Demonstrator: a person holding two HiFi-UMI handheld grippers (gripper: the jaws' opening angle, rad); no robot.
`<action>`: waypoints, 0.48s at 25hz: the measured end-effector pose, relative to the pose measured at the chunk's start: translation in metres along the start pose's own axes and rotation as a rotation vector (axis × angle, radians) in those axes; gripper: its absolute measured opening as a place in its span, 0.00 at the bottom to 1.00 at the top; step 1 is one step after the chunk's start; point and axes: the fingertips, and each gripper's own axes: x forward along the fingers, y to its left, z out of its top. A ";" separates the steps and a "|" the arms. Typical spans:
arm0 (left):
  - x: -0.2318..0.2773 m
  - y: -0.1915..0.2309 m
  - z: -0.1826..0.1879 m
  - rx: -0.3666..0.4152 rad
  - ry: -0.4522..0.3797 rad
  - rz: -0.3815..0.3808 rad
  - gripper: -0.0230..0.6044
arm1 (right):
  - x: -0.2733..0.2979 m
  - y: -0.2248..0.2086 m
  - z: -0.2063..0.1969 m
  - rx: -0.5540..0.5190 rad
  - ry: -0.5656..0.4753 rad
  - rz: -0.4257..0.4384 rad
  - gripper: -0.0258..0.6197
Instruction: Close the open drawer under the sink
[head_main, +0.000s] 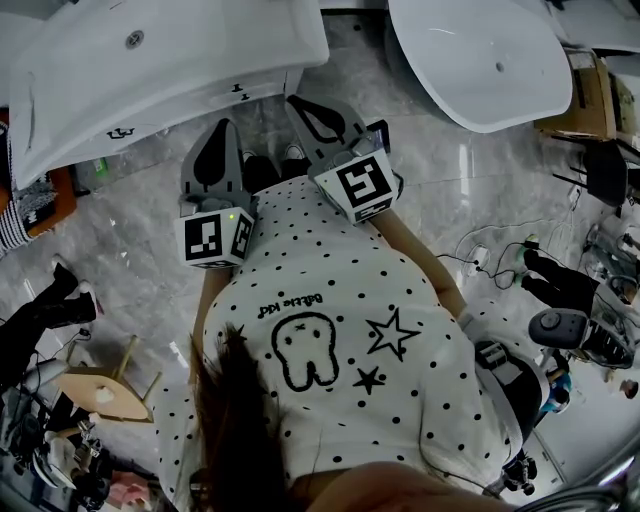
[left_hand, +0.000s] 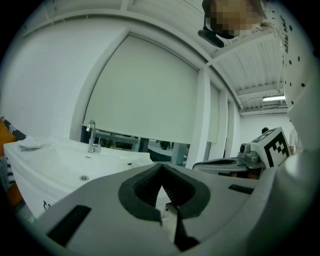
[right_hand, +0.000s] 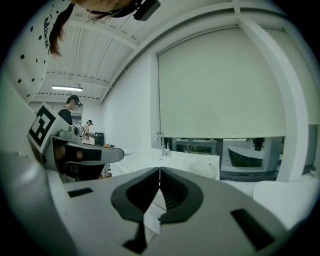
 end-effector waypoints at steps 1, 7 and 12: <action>0.000 0.000 0.000 0.000 -0.001 0.001 0.04 | 0.000 0.000 0.000 0.000 -0.001 0.000 0.06; -0.001 0.001 0.001 -0.002 -0.003 0.007 0.04 | 0.001 0.001 0.002 -0.004 -0.003 0.006 0.06; -0.001 0.002 0.002 -0.005 -0.002 0.011 0.04 | 0.001 0.000 0.002 -0.001 -0.002 0.005 0.06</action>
